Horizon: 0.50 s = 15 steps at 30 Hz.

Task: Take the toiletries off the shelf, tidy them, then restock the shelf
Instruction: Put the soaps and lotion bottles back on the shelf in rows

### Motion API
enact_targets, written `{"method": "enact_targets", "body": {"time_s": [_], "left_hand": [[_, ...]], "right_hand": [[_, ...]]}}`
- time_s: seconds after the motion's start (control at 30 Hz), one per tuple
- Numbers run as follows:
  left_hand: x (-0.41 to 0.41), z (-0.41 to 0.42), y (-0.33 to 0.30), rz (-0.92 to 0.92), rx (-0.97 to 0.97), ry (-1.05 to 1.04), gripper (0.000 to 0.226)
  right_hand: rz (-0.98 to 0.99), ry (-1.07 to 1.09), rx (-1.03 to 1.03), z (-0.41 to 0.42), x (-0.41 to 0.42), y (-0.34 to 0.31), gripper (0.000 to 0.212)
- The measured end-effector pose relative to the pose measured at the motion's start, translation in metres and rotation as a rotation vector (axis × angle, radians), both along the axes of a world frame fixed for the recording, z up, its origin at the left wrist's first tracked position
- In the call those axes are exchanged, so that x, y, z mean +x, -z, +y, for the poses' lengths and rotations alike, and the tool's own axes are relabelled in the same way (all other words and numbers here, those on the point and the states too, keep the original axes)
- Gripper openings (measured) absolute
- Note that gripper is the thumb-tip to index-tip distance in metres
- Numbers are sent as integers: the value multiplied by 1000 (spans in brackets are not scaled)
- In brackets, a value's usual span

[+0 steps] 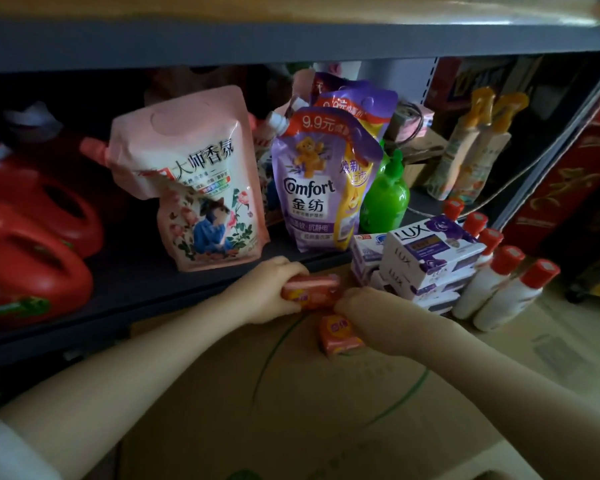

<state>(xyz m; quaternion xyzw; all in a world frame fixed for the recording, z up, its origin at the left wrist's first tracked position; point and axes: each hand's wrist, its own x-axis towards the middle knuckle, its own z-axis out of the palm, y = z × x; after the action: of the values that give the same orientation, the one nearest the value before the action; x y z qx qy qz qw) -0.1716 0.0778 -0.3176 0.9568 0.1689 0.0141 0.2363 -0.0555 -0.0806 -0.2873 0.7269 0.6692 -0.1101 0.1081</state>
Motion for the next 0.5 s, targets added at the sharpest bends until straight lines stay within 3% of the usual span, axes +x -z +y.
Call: {"method": "enact_targets", "body": {"time_s": [0.17,0.33,0.5], "left_hand": [[-17,17,-13,-128,33,89,48],[-23,18,-44,-388,52,86,53],[-29,20,-99,-633,167,47,53]], "right_hand": [[-53,58,-61,3,-3,1,34],[74,100,-136,3,-7,-8,44],[286,37,193,18,-11,-44,42]]}}
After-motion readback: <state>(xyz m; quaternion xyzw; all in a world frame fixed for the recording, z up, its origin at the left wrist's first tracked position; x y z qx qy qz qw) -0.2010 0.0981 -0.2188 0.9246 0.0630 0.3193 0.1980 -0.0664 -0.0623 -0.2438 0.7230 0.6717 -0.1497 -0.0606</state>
